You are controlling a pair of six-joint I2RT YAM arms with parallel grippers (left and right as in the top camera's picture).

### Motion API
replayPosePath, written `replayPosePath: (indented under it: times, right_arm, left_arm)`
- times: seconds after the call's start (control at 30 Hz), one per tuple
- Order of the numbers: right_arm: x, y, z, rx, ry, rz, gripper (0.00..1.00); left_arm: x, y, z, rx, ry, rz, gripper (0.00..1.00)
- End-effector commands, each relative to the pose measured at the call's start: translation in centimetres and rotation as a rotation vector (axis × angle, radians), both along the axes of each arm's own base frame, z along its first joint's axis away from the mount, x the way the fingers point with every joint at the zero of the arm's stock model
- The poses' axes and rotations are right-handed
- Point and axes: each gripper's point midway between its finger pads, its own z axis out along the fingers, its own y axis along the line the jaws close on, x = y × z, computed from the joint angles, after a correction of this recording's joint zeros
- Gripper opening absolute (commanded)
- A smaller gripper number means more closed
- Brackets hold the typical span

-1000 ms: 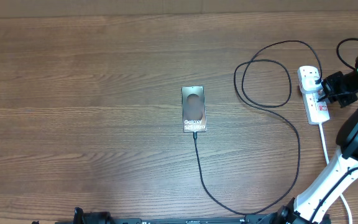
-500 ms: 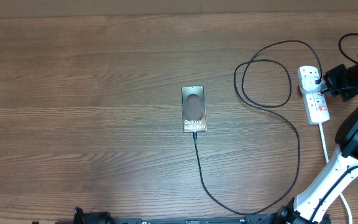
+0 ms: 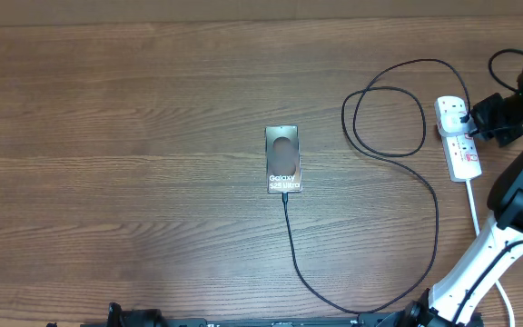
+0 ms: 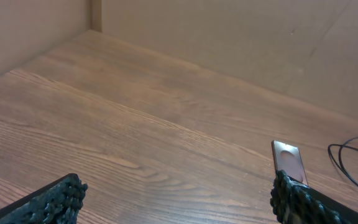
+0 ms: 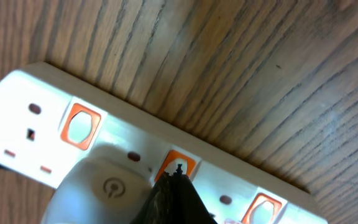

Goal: Plug charger to phone and switch on socket

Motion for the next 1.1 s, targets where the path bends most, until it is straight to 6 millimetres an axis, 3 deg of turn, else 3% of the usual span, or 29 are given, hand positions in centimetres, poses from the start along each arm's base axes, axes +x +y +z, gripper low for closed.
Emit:
replayPosePath:
  times: [0.0, 0.23, 0.47, 0.77, 1.07]
  right_arm:
    - [1.9, 3.7, -0.7, 0.07, -0.038, 0.072, 0.04]
    - [1.4, 6.3, -0.8, 0.109, 0.005, 0.116, 0.04]
    - [1.4, 6.2, -1.2, 0.102, 0.007, 0.115, 0.04]
    - [1.4, 2.8, 2.8, 0.089, -0.024, 0.048, 0.04]
    - [1.1, 1.5, 2.8, 0.084, -0.032, 0.022, 0.04]
  left_arm:
    - [-0.3, 0.2, 0.0, -0.013, -0.019, 0.019, 1.0]
    - [-0.3, 0.2, 0.0, -0.013, -0.019, 0.019, 1.0]
    - [-0.3, 0.2, 0.0, -0.013, -0.019, 0.018, 1.0]
    - [-0.3, 0.2, 0.0, -0.013, -0.018, 0.019, 1.0]
    - [-0.3, 0.2, 0.0, -0.013, -0.018, 0.019, 1.0]
